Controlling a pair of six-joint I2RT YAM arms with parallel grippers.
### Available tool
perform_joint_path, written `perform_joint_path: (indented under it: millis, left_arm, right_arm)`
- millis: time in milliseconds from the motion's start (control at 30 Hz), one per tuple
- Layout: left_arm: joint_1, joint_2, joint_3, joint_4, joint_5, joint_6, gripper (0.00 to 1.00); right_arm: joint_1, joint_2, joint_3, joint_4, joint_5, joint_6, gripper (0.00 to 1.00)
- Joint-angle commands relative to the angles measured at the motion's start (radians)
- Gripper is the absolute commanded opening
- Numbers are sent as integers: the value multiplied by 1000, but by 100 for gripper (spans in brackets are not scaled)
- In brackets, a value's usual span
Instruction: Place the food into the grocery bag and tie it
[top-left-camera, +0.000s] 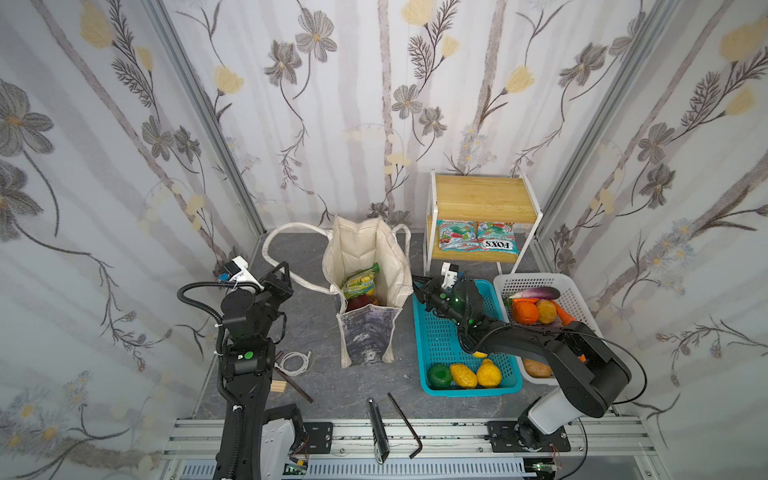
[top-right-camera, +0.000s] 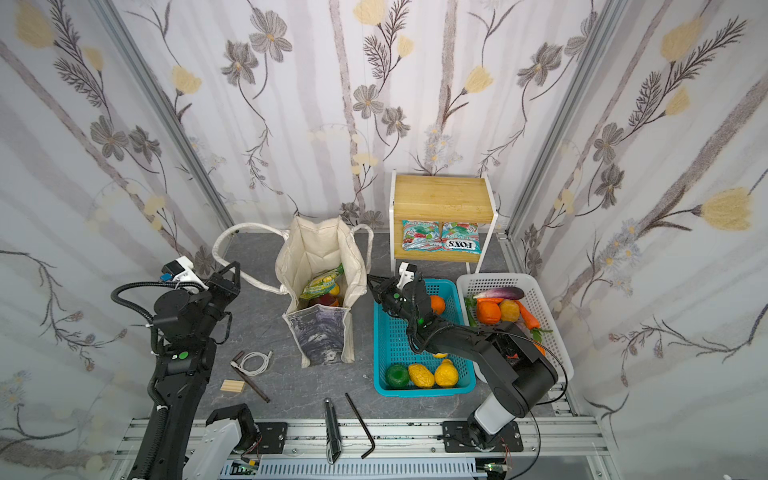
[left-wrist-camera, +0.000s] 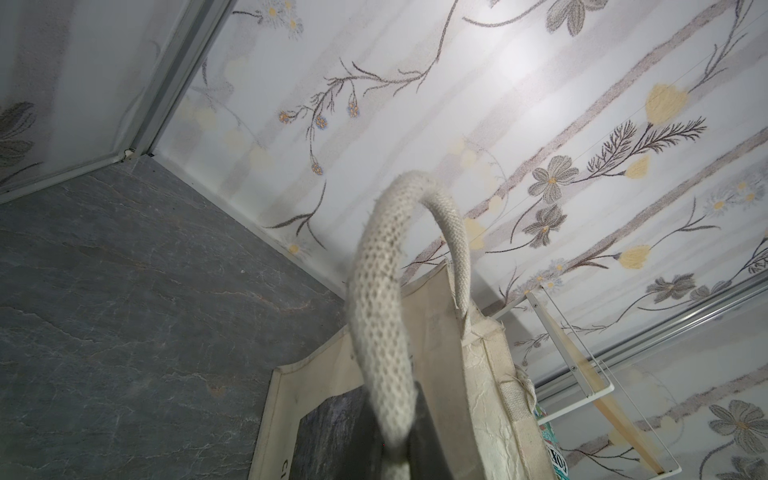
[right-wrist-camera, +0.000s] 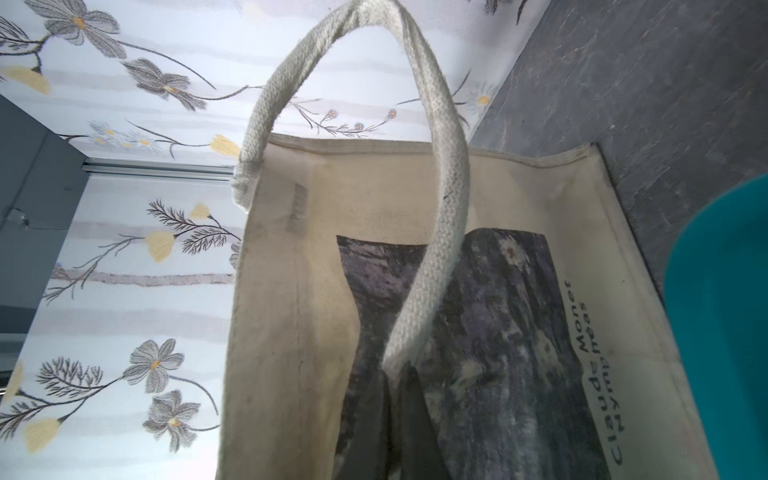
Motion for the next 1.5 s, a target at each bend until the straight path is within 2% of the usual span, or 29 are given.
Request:
perform_joint_path:
  millis: [0, 67, 233, 300, 367, 433, 533, 633, 767, 933, 1033, 1167, 1333, 1467]
  left_arm:
    - [1, -8, 16, 23, 10, 0, 0]
    - [2, -12, 26, 18, 10, 2, 0]
    - [2, -21, 58, 8, 38, 1, 0]
    - [2, -21, 72, 7, 58, -7, 0]
    - [-2, -11, 97, 7, 97, -20, 0]
    - [-13, 8, 127, 7, 136, -37, 0]
    - [-50, 43, 174, 9, 169, -47, 0]
    - [-107, 75, 216, 8, 172, -46, 0]
    - [-193, 122, 248, 10, 121, -71, 0]
    - [-292, 205, 317, 11, 103, -64, 0]
    - [-316, 238, 355, 12, 79, -41, 0]
    - [-317, 273, 389, 9, 47, -20, 0]
    - [-346, 339, 442, 7, 103, -22, 0]
    - [-374, 359, 470, -10, 112, -8, 0]
  right_arm:
    - [4, -50, 61, -178, 57, -147, 0]
    - [19, -102, 106, -327, 142, -255, 0]
    - [89, -243, 183, -572, 410, -514, 0]
    - [119, -269, 215, -602, 474, -622, 0]
    - [140, -281, 239, -596, 481, -736, 0]
    - [154, -287, 268, -579, 464, -864, 0]
    - [193, -292, 281, -510, 365, -1039, 0]
    - [198, -279, 301, -481, 265, -1154, 0]
    - [206, -243, 343, -472, 82, -1262, 0]
    - [221, -211, 395, -501, -58, -1360, 0]
    - [232, -203, 404, -540, -142, -1424, 0]
    - [254, -207, 383, -568, -152, -1492, 0]
    - [262, -175, 412, -641, -188, -1527, 0]
    - [266, -146, 441, -668, -160, -1535, 0]
